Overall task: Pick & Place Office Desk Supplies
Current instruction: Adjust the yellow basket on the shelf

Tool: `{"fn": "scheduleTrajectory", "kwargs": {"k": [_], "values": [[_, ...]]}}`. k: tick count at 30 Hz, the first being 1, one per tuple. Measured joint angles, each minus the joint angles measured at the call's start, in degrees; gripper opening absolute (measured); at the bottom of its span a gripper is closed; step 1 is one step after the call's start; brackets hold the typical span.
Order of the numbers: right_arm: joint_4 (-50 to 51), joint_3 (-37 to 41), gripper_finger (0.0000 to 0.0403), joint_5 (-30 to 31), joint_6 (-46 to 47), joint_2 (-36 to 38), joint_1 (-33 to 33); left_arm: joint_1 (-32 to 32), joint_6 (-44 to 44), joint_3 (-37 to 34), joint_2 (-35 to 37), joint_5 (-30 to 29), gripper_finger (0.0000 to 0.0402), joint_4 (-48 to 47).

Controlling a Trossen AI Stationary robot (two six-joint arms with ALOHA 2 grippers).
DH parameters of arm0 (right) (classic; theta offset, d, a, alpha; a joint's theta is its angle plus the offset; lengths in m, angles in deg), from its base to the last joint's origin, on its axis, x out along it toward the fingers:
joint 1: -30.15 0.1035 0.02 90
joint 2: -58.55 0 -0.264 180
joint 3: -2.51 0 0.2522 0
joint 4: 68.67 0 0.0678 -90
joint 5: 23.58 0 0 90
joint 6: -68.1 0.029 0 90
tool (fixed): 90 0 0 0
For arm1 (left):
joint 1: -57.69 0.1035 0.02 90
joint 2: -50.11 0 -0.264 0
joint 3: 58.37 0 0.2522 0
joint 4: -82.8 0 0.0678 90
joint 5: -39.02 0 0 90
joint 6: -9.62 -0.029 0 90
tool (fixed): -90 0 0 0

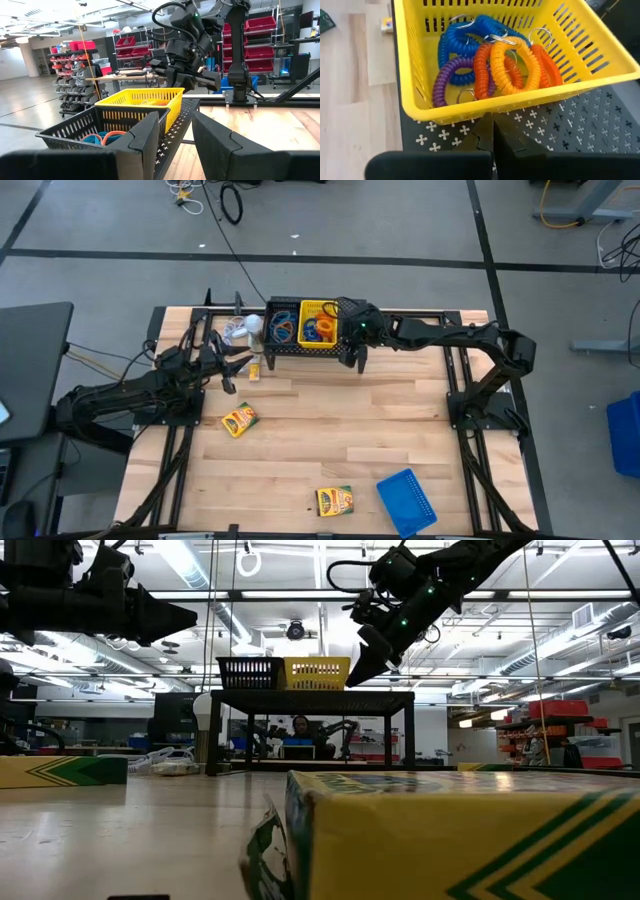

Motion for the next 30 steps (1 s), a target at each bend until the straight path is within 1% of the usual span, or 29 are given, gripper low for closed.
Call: {"fn": "scheduleTrajectory", "kwargs": {"k": [17,22,25,27,30], "values": [[0.58,0.0,0.0,1.22,-1.09,0.0,0.0,-0.02,0.05,0.0,0.0,0.0,0.0125,-0.02],[0.48,0.0,0.0,4.32,-0.73,0.0,-0.37,-0.02,0.07,0.0,0.0,0.0,0.0125,-0.02],[-0.01,0.0,0.0,4.62,-1.0,-0.05,-1.0,0.0,0.07,0.0,0.0,0.0,0.0125,-0.02],[-0.91,0.0,0.0,4.33,-1.55,-0.41,-1.31,0.0,0.07,0.0,0.0,0.0,0.0125,-0.02],[-2.43,0.0,0.0,2.07,-2.23,-1.07,-1.8,0.0,0.07,0.0,0.0,0.0,0.0125,-0.02]]}}
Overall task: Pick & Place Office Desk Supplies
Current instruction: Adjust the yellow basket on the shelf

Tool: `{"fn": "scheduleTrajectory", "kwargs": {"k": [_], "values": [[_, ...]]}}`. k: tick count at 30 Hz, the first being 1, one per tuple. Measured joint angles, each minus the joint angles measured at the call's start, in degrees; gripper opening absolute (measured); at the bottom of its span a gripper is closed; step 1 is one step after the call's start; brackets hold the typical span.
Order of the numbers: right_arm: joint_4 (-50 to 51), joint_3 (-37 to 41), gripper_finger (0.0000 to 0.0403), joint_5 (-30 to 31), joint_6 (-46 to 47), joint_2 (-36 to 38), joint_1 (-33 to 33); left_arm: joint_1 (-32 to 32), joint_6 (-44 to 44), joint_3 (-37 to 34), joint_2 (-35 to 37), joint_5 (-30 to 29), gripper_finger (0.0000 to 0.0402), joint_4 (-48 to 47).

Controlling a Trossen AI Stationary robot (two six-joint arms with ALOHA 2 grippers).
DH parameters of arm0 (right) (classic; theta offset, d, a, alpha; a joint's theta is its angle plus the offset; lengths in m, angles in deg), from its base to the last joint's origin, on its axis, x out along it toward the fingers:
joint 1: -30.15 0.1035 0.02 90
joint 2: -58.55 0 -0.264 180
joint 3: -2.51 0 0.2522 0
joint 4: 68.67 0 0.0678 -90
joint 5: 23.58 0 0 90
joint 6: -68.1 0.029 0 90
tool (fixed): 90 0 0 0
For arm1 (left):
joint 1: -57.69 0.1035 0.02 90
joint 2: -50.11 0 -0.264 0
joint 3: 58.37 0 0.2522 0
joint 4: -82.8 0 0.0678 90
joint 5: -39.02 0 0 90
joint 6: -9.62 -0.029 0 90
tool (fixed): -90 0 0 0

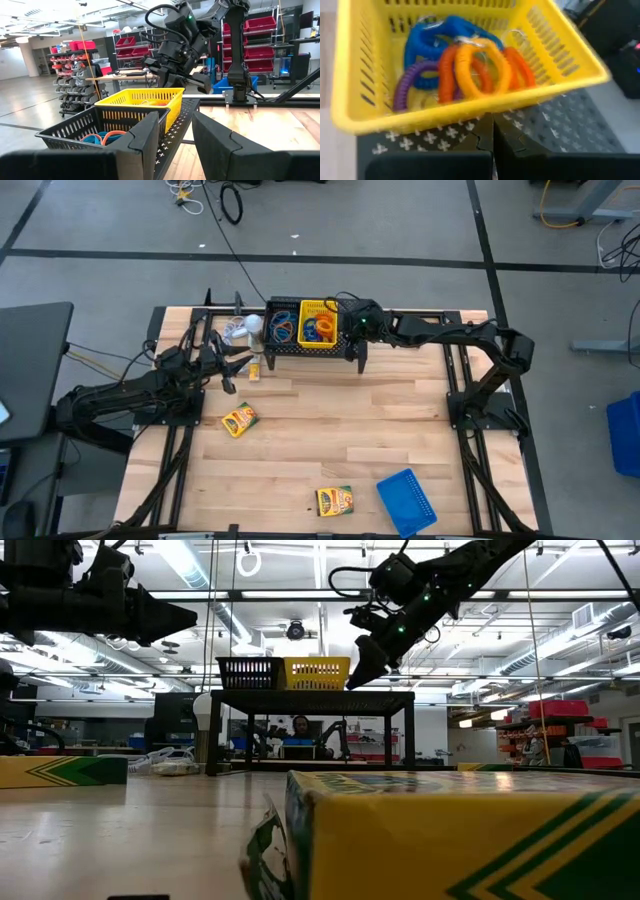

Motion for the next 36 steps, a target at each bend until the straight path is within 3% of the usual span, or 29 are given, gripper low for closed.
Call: {"fn": "scheduleTrajectory", "kwargs": {"k": [9,16,21,26,31,36], "values": [[-1.17,0.02,0.0,-2.2,-1.14,-0.92,0.2,0.0,0.02,0.0,0.0,0.02,0.0125,-0.09],[2.03,0.02,0.0,3.4,-0.4,-0.92,0.53,0.0,0.04,0.0,0.0,0.0,0.0125,-0.09],[5.88,0.01,0.0,12.14,-1.06,-0.92,1.75,-0.02,0.04,0.0,0.0,0.02,0.0125,-0.11],[11.09,-0.11,0.0,16.83,-1.18,0.14,3.49,-0.02,-0.04,0.0,0.0,0.02,0.0125,-0.4],[13.13,0.0,0.0,18.33,-0.7,3.07,6.38,-0.01,-0.31,0.0,0.0,0.01,0.0125,-0.46],[13.01,0.02,0.0,16.04,0.16,3.72,7.82,-0.02,-0.42,0.0,0.0,0.0,0.0125,-0.44]]}}
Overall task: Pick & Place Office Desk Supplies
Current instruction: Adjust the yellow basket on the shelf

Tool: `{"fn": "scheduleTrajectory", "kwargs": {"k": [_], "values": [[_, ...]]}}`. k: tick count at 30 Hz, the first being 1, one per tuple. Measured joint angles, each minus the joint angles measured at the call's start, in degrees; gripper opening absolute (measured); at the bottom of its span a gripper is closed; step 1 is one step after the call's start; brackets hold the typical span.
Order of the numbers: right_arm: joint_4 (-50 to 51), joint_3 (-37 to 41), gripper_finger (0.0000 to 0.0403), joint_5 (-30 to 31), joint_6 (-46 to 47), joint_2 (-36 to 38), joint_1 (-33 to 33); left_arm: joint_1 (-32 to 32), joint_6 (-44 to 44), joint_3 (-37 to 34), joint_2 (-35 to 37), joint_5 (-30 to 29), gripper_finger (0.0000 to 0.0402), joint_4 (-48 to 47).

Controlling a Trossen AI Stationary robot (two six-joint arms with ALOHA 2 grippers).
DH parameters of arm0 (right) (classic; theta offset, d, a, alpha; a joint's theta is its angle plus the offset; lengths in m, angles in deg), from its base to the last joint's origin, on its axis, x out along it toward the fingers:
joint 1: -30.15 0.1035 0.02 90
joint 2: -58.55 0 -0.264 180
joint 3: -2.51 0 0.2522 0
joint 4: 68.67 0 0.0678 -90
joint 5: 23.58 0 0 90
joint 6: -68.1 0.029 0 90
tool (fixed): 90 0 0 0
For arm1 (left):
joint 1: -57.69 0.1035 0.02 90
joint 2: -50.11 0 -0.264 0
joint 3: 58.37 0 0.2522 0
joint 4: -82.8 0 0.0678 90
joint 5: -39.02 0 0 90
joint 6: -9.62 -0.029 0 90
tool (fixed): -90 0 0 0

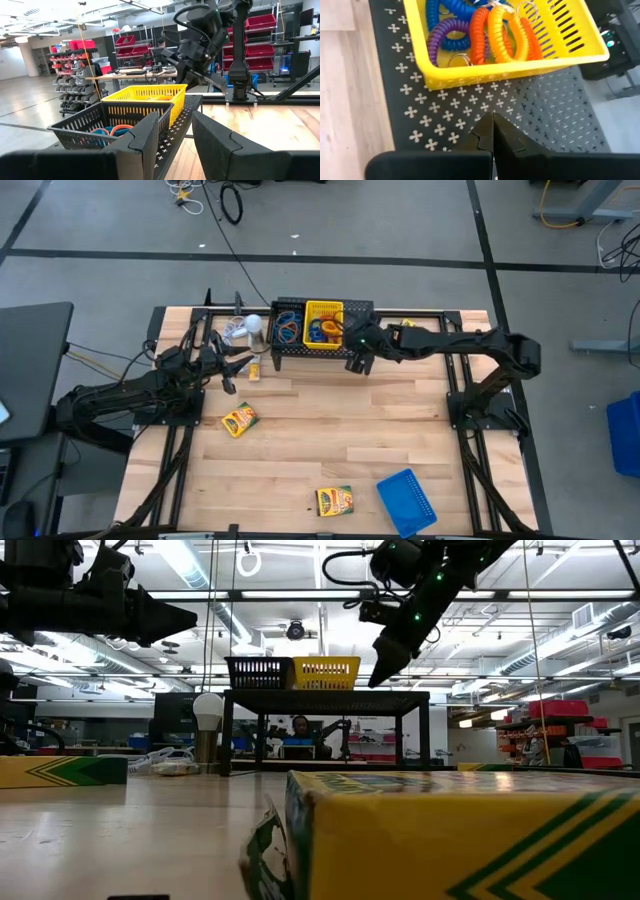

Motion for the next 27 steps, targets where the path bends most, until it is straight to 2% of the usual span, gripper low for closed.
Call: {"fn": "scheduleTrajectory", "kwargs": {"k": [7,12,20,27], "values": [[-3.51,0.0,0.0,-0.73,-0.1,-0.86,-0.98,0.01,0.2,0.0,-0.02,0.02,0.0125,-0.02],[-5.92,0.0,0.0,-5.09,-0.99,-0.86,-2.49,0.0,0.17,0.0,-0.02,0.0,0.0125,-0.02],[-7.57,0.0,0.0,-8.78,-2.19,-0.86,-2.92,0.0,0.17,0.0,-0.02,0.0,0.0125,-0.02],[-7.14,-0.02,0.0,-8.65,-2.06,-0.86,-2.92,0.02,0.17,0.0,-0.02,0.0,0.0125,-0.04]]}}
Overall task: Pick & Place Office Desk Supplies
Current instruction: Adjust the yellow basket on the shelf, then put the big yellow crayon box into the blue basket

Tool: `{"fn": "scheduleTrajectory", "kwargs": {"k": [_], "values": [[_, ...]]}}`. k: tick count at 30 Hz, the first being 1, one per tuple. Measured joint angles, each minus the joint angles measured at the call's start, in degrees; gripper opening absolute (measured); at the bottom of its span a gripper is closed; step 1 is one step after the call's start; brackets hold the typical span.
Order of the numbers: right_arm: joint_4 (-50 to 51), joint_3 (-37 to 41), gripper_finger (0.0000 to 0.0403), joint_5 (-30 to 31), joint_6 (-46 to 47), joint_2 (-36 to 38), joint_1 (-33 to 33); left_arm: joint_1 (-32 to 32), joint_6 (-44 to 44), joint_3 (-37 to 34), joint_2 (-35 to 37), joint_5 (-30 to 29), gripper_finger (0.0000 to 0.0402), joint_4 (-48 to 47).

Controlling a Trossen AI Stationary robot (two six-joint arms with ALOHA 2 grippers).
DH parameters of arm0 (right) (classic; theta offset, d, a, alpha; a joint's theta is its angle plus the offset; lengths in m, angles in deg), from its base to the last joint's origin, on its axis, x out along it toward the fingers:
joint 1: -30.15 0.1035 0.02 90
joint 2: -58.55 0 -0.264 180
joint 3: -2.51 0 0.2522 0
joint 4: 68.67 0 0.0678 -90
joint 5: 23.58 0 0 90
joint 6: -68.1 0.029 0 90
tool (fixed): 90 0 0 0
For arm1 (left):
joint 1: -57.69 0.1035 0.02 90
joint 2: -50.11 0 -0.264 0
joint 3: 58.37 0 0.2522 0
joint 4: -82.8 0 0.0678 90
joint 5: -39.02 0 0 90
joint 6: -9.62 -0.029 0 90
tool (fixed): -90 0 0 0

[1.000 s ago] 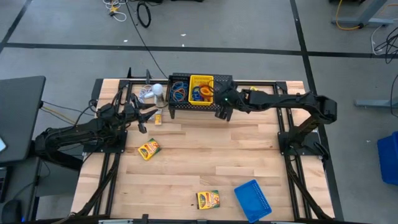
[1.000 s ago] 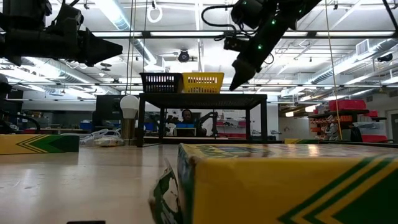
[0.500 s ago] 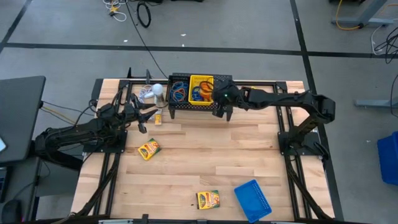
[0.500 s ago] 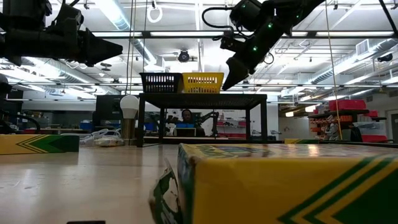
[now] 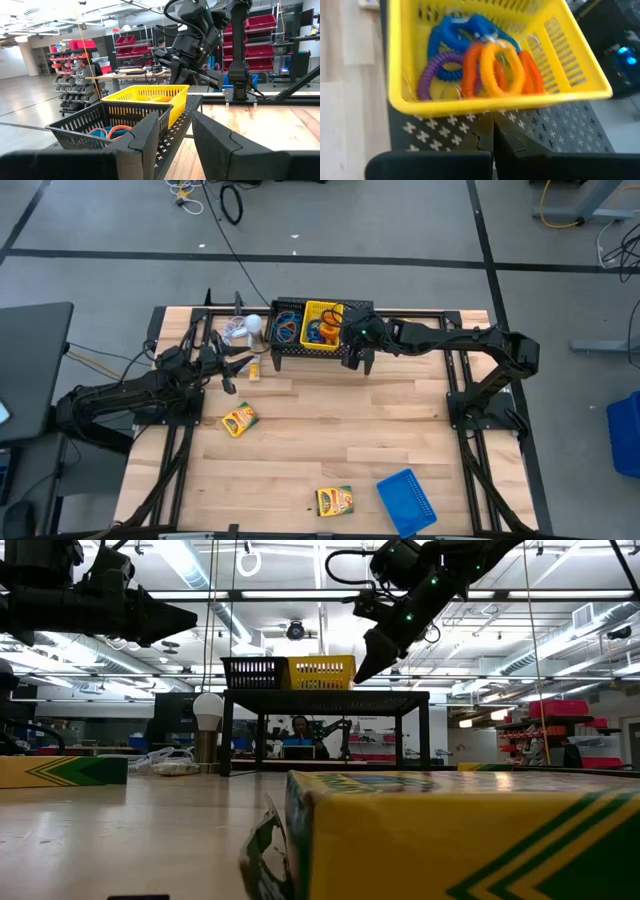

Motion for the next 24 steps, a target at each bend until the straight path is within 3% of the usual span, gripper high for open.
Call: {"fn": "scheduleTrajectory", "kwargs": {"k": [10,16,24], "values": [[13.17,0.02,0.0,12.44,2.9,1.0,1.25,-0.02,-0.11,0.0,0.0,0.0,0.0125,-0.06],[20.01,0.0,0.0,11.88,4.64,4.61,6.02,-0.01,-0.76,0.0,-0.02,0.0,0.0125,-1.13],[34.95,-0.02,0.0001,0.13,11.81,7.13,12.89,-0.01,-0.73,0.02,-0.02,0.0,0.0125,-1.41]]}}
